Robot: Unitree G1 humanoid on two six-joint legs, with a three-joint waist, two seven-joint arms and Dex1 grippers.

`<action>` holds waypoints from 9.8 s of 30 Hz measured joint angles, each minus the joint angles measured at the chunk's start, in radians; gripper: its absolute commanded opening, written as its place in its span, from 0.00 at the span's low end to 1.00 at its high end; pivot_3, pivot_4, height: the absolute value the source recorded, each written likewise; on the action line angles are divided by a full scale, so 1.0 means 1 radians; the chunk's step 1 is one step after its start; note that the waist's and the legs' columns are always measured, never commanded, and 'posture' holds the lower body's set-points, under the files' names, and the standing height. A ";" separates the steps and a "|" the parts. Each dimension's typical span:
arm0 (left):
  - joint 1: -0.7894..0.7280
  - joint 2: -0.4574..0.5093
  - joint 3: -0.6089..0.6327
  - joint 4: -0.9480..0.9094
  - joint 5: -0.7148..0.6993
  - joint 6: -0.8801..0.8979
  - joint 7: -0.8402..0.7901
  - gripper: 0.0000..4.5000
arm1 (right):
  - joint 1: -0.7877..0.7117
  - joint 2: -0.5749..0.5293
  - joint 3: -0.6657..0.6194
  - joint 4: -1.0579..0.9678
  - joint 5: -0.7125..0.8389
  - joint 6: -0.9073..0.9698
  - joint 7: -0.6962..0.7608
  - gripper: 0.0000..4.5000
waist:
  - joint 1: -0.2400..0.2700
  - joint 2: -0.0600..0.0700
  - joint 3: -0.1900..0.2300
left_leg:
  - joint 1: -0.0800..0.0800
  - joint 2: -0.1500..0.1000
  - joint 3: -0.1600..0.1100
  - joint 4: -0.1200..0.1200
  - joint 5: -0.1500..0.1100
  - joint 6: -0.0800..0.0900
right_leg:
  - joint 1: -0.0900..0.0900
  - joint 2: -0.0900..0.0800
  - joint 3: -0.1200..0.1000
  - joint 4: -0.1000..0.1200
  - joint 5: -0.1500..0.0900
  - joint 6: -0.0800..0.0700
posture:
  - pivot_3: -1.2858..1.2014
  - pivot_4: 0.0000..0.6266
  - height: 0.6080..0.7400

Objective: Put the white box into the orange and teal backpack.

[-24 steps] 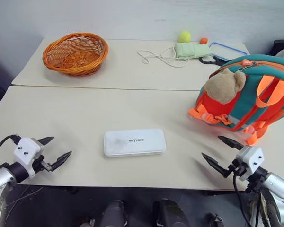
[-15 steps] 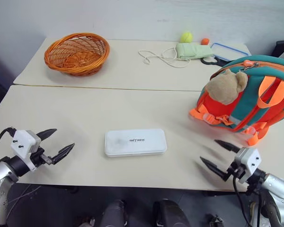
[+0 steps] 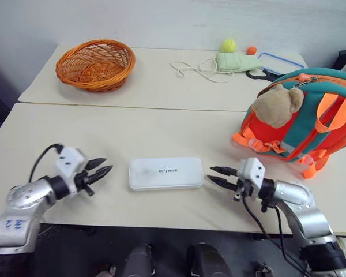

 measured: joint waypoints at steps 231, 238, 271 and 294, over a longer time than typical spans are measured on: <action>-0.881 -0.215 -0.252 0.364 -0.199 0.245 -0.482 0.99 | -0.151 -0.127 -0.224 -0.350 0.910 0.917 -0.147 0.00 | 0.018 0.000 0.004 | -0.018 0.001 -0.002 0.015 -0.001 0.004 | -0.010 0.003 -0.001 0.003 0.003 0.005 | 0.52 0.24 1.00; -0.765 -0.025 -0.157 0.280 -0.255 0.198 -0.652 0.99 | -0.158 -0.127 -0.212 -0.342 0.847 0.894 -0.152 0.00 | 0.021 0.000 0.004 | -0.018 0.001 -0.002 0.016 -0.001 0.005 | -0.009 0.002 0.000 0.002 0.003 0.005 | 0.52 0.24 1.00; -0.723 -0.054 -0.041 0.188 -0.296 0.086 -0.309 0.24 | -0.119 -0.117 -0.192 -0.354 0.806 0.854 -0.146 0.00 | 0.019 0.000 0.004 | -0.014 0.000 -0.005 0.016 -0.002 0.006 | -0.003 0.002 -0.002 0.001 0.003 0.005 | 0.52 0.24 1.00; -0.289 -0.154 -0.163 0.412 -0.079 -0.184 -0.333 0.73 | 0.016 -0.080 -0.216 -0.297 0.609 0.591 -0.070 0.44 | 0.022 0.000 0.003 | -0.014 0.000 -0.005 0.017 -0.003 0.008 | -0.002 0.000 -0.003 -0.001 0.003 0.005 | 0.52 0.24 1.00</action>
